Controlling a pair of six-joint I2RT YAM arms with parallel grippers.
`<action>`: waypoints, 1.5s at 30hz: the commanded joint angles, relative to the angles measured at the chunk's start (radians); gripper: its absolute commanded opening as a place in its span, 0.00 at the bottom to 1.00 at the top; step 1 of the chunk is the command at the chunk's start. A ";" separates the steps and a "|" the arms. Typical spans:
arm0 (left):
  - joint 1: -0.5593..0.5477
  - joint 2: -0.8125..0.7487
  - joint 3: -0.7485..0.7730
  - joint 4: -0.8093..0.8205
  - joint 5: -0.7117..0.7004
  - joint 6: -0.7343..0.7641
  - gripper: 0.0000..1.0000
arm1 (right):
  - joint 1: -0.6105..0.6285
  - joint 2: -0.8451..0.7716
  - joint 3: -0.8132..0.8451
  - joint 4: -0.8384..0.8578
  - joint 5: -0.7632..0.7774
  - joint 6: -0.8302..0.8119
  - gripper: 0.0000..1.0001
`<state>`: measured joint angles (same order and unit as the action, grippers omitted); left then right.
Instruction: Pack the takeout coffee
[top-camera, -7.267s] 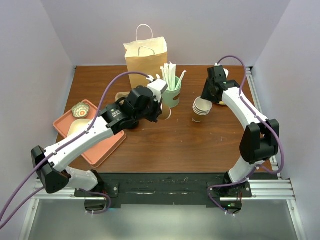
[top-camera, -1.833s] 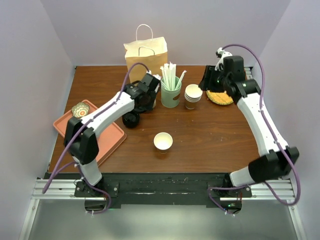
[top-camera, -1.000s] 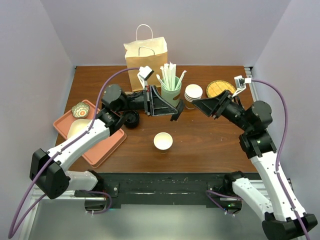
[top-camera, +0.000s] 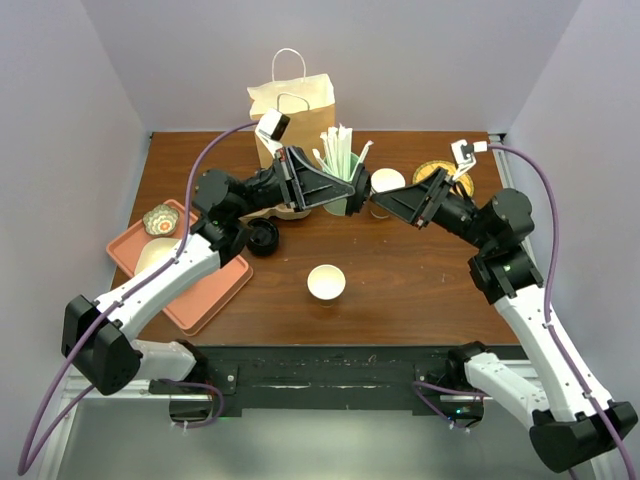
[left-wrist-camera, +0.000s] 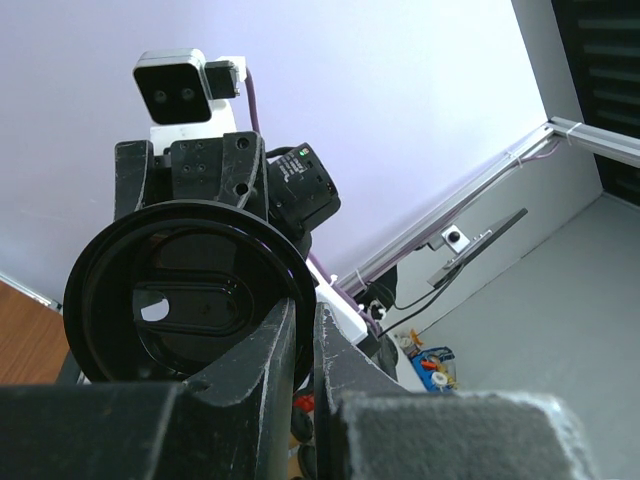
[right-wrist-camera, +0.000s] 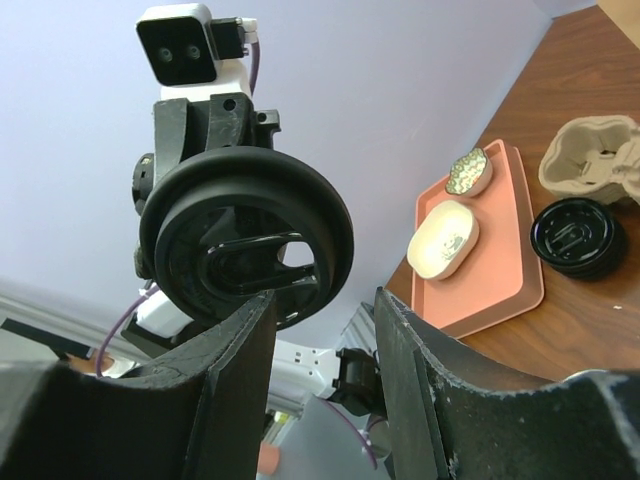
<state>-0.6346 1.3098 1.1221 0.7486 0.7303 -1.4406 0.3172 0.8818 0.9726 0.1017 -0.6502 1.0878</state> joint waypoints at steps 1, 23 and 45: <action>-0.002 -0.004 0.030 0.058 -0.008 -0.014 0.00 | 0.023 0.006 0.051 0.079 -0.005 -0.012 0.47; -0.036 -0.046 -0.059 0.121 -0.020 -0.064 0.00 | 0.057 0.016 0.011 0.185 0.027 0.029 0.44; -0.034 -0.109 -0.133 0.161 -0.071 -0.100 0.26 | 0.072 0.005 0.066 0.011 0.075 -0.046 0.00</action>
<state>-0.6636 1.2514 1.0134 0.8608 0.6685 -1.5459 0.3885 0.9134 0.9779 0.1722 -0.6422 1.0744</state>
